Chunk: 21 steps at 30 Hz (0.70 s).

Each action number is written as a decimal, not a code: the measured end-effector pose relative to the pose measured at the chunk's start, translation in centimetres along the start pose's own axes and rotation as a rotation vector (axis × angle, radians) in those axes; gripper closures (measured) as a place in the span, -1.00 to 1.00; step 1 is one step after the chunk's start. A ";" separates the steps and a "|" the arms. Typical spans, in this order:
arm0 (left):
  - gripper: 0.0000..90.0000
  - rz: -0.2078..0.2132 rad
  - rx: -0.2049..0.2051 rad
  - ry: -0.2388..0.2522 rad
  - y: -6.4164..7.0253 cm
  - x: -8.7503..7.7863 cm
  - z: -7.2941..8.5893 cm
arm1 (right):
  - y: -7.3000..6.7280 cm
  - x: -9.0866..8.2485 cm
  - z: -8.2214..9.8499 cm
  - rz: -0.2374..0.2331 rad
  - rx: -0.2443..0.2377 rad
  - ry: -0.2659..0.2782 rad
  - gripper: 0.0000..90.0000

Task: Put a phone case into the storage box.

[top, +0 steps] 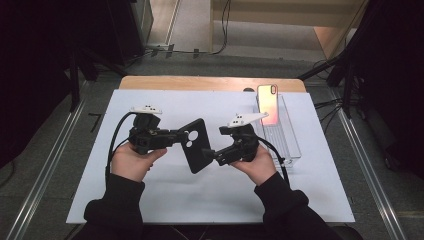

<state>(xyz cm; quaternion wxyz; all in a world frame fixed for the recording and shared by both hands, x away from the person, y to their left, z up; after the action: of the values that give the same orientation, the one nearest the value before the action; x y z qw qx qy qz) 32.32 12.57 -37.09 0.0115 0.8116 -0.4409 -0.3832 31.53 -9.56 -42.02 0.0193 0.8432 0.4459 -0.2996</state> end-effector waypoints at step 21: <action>0.72 0.022 -0.032 -0.023 1.8 1.8 0.2 | -2.4 2.9 0.3 0.136 0.012 0.004 -1.00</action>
<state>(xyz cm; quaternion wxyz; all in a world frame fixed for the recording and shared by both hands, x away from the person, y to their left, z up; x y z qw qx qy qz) 31.49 10.24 -37.62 0.0236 0.8020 -0.4438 -0.3991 30.77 -6.09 -43.23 0.0338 0.8723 0.3856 -0.2987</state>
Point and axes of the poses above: each handheld gripper's, and its own axes: x roughly forward along the jaws, z roughly out of its underside, y roughly to its right, the point moved 3 cm from there along x, roughly forward along the jaws, and after that the axes turned 2 degrees about z, right-handed, at the moved point
